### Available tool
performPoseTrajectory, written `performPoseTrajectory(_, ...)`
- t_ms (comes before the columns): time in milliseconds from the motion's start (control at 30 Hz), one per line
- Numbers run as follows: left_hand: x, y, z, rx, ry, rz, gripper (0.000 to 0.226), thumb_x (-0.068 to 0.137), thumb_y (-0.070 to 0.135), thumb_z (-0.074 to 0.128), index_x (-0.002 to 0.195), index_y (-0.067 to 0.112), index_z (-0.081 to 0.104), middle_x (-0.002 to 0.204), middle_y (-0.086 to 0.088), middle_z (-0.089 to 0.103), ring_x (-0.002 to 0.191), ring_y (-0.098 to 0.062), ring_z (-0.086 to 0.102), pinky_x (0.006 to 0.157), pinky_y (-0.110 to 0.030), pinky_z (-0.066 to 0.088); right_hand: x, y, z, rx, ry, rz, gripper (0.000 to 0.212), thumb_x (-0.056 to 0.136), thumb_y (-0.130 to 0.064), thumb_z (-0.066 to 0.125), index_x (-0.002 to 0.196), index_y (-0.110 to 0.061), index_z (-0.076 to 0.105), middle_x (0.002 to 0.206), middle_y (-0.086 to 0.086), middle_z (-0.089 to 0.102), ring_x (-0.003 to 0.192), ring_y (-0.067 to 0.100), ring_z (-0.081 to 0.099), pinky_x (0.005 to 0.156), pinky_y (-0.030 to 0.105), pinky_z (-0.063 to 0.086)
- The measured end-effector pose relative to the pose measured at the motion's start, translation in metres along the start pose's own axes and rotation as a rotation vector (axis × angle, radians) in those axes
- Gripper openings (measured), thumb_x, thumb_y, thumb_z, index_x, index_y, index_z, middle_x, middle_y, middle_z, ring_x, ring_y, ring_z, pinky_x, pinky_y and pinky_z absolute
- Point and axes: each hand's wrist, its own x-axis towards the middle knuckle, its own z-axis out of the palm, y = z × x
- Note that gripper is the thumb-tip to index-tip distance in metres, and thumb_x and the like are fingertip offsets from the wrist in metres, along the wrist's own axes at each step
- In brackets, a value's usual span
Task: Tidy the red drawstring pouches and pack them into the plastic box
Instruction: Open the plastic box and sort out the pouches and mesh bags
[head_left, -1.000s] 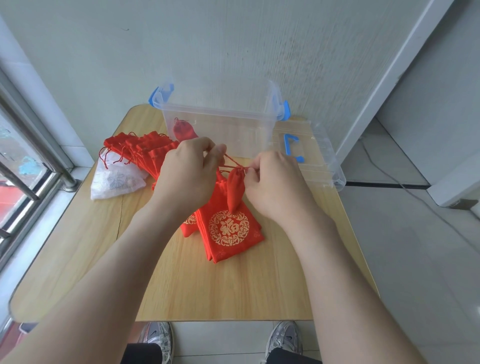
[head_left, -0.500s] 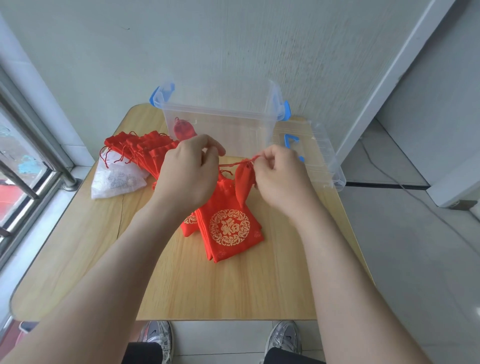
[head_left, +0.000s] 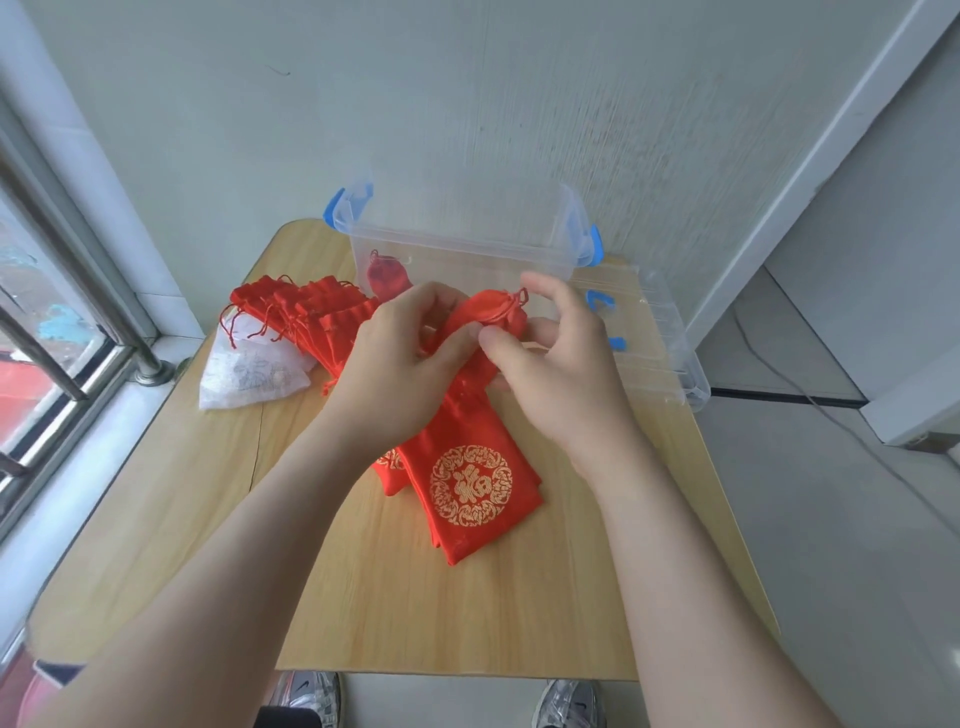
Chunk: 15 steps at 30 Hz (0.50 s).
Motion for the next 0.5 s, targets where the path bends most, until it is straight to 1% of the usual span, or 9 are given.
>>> performPoseTrajectory(33,0.002,-0.004,-0.001,0.023,0.013,-0.002,0.011,0.102,0.032,0.068,0.11,0.026,0.072,0.099,0.014,0.076,0.094,-0.005,0.071,0.083,-0.034,0.057,0.001,0.003,0.005,-0.048,0.026,-0.049,0.058,0.084,-0.035,0.077,0.135,-0.035,0.05,0.094,-0.005,0.08,0.081,0.018,0.079,0.082,0.053,0.064)
performPoseTrajectory(100,0.005,-0.01,-0.003,0.046,0.065,-0.015,0.014,0.104,0.033,0.065,0.112,0.026,0.073,0.101,0.017,0.075,0.096,0.001,0.069,0.084,-0.025,0.055,0.003,0.007,0.01,-0.081,0.088,-0.147,0.047,0.092,-0.019,0.074,0.126,-0.033,0.043,0.083,0.0,0.077,0.068,0.022,0.077,0.075,0.055,0.063)
performPoseTrajectory(167,0.009,-0.016,-0.008,0.068,0.165,-0.013,0.018,0.107,0.03,0.059,0.111,0.023,0.075,0.098,0.016,0.075,0.094,0.001,0.068,0.083,-0.017,0.052,0.009,0.005,0.015,-0.069,0.151,-0.239,0.04,0.095,-0.011,0.07,0.118,-0.03,0.043,0.078,0.002,0.075,0.063,0.024,0.076,0.07,0.056,0.062)
performPoseTrajectory(200,0.012,-0.019,-0.011,0.096,0.219,-0.013,0.02,0.107,0.025,0.056,0.108,0.021,0.075,0.097,0.015,0.075,0.094,-0.002,0.068,0.084,-0.017,0.05,0.012,0.001,0.017,-0.062,0.176,-0.284,0.035,0.096,-0.011,0.069,0.115,-0.028,0.045,0.08,0.002,0.076,0.063,0.023,0.076,0.068,0.056,0.062)
performPoseTrajectory(267,0.017,-0.032,-0.019,0.168,0.293,-0.028,0.022,0.102,0.014,0.054,0.102,0.02,0.075,0.097,0.011,0.075,0.095,-0.012,0.067,0.089,-0.029,0.05,0.02,-0.007,0.025,-0.055,0.22,-0.354,0.026,0.096,-0.01,0.068,0.11,-0.025,0.051,0.091,0.002,0.077,0.069,0.021,0.077,0.066,0.051,0.062)
performPoseTrajectory(333,0.02,-0.046,-0.024,0.246,0.305,-0.076,0.024,0.093,0.012,0.052,0.099,0.022,0.073,0.098,0.007,0.073,0.097,-0.023,0.065,0.092,-0.041,0.05,0.032,-0.016,0.035,-0.045,0.273,-0.398,0.023,0.096,-0.01,0.069,0.108,-0.024,0.056,0.096,0.0,0.077,0.073,0.018,0.078,0.065,0.047,0.063)
performPoseTrajectory(433,0.02,-0.061,-0.026,0.355,0.24,-0.152,0.026,0.085,0.021,0.05,0.097,0.027,0.072,0.102,0.005,0.071,0.103,-0.029,0.06,0.095,-0.046,0.045,0.06,-0.032,0.054,-0.037,0.379,-0.453,0.021,0.092,-0.006,0.071,0.105,-0.018,0.061,0.094,-0.008,0.075,0.076,0.015,0.078,0.065,0.046,0.063)
performPoseTrajectory(467,0.019,-0.064,-0.025,0.375,0.216,-0.16,0.026,0.084,0.021,0.051,0.097,0.027,0.072,0.102,0.004,0.07,0.103,-0.029,0.059,0.095,-0.047,0.045,0.071,-0.039,0.062,-0.052,0.415,-0.472,0.02,0.09,-0.003,0.072,0.104,-0.014,0.064,0.092,-0.012,0.072,0.079,0.014,0.077,0.069,0.045,0.064)
performPoseTrajectory(500,0.019,-0.067,-0.026,0.391,0.2,-0.16,0.025,0.084,0.02,0.052,0.097,0.028,0.072,0.101,0.004,0.068,0.103,-0.029,0.058,0.095,-0.047,0.045,0.081,-0.045,0.07,-0.089,0.446,-0.486,0.019,0.088,-0.001,0.072,0.102,-0.012,0.066,0.09,-0.013,0.071,0.083,0.014,0.075,0.078,0.041,0.063)
